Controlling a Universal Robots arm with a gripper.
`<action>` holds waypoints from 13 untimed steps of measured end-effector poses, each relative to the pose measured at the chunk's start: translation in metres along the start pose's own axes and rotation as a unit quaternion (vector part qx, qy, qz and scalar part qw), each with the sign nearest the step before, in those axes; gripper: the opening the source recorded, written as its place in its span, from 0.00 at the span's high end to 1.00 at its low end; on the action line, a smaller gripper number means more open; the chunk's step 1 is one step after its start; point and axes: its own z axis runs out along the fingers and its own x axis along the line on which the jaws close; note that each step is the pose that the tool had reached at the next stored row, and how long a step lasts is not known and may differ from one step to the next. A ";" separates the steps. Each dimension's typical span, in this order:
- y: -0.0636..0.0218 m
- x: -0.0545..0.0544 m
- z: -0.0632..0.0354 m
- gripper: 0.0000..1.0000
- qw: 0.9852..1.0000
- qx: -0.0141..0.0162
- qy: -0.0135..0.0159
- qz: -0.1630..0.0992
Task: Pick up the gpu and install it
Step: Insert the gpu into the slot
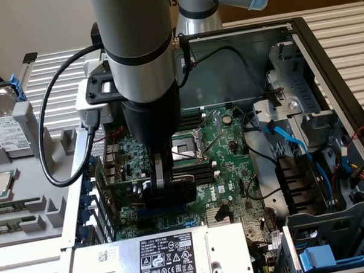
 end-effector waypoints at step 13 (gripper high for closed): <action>-0.0009 0.000 0.0000 0.74 1.000 0.000 0.000 -0.003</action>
